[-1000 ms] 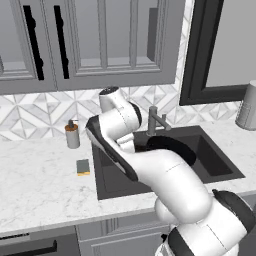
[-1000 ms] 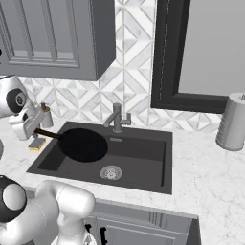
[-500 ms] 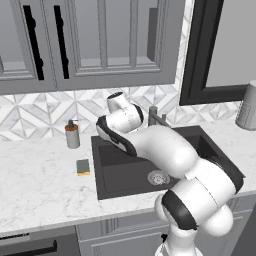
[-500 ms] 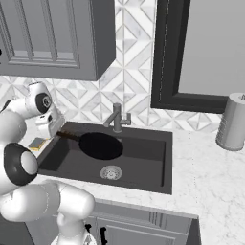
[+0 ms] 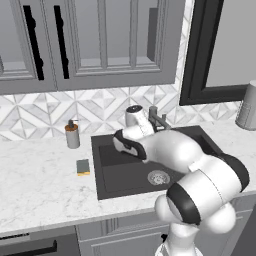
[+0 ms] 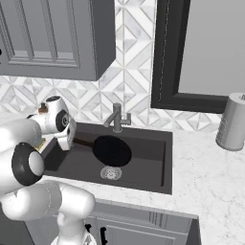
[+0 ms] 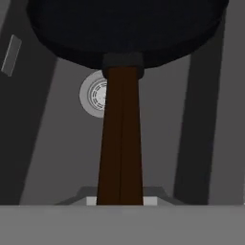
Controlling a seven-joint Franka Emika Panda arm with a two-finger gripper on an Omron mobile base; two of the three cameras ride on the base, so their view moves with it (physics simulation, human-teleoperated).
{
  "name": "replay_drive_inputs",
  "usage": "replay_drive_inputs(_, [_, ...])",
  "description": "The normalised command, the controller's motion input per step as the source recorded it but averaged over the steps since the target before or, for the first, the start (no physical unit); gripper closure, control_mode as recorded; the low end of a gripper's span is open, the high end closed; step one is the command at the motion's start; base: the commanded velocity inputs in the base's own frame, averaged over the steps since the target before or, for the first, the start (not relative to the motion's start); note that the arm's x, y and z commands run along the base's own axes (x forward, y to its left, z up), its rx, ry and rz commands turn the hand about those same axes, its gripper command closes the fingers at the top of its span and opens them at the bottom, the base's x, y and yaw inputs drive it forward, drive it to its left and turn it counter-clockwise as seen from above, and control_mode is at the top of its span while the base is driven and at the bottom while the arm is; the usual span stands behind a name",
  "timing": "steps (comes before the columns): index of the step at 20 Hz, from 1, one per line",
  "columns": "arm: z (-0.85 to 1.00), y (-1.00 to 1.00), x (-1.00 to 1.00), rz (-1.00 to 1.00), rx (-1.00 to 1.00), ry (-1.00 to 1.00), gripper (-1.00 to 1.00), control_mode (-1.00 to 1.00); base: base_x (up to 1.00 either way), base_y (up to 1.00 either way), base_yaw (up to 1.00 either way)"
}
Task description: Pick the pan and sponge and place them into the sink. Then turn on the water.
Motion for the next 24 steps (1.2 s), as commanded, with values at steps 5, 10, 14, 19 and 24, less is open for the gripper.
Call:
replay_drive_inputs(5, [-0.71,-0.3,0.32,0.23,0.06,-0.07,1.0,-1.0,0.0,0.0,0.0])
replay_drive_inputs(10, [-0.63,-0.2,0.65,0.23,0.01,0.01,1.0,-1.0,0.0,0.0,0.0])
replay_drive_inputs(14, [-0.57,-0.04,0.71,0.14,0.0,0.03,1.0,-1.0,0.0,0.0,0.0])
replay_drive_inputs(19, [-0.53,0.0,0.36,0.01,0.0,0.11,1.0,-1.0,0.0,0.0,0.0])
replay_drive_inputs(24, [-0.23,0.0,0.12,-0.09,0.02,0.13,1.0,-1.0,0.0,0.0,0.0])
